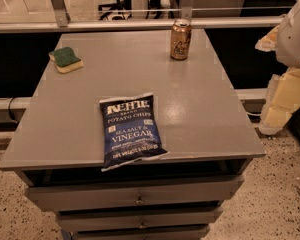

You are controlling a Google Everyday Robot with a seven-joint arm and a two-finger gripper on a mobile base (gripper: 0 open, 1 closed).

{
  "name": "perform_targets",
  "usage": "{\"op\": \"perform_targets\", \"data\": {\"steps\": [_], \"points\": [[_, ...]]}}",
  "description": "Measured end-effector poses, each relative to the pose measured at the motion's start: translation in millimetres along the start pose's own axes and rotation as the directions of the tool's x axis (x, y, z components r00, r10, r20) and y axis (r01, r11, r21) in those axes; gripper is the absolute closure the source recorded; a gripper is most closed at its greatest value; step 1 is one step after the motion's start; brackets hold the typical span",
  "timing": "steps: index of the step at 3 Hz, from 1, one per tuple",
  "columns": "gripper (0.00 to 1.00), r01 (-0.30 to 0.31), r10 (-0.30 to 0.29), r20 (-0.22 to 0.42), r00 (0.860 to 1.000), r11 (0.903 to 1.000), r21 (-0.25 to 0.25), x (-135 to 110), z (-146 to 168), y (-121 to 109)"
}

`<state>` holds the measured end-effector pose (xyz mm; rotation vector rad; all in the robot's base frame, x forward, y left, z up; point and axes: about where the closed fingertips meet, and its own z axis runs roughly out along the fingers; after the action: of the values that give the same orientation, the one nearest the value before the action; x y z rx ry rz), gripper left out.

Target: Move orange can near sponge

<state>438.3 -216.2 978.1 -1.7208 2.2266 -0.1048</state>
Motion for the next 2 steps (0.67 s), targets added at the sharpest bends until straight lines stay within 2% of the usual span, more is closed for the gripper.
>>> {"op": "perform_targets", "data": {"steps": [1, 2], "points": [[0.00, 0.000, 0.000, 0.000, 1.000, 1.0000, 0.000, 0.0, 0.0, 0.0], [0.00, -0.029, 0.025, 0.096, 0.995, 0.9990, 0.035, -12.7, 28.8, -35.6]]}}
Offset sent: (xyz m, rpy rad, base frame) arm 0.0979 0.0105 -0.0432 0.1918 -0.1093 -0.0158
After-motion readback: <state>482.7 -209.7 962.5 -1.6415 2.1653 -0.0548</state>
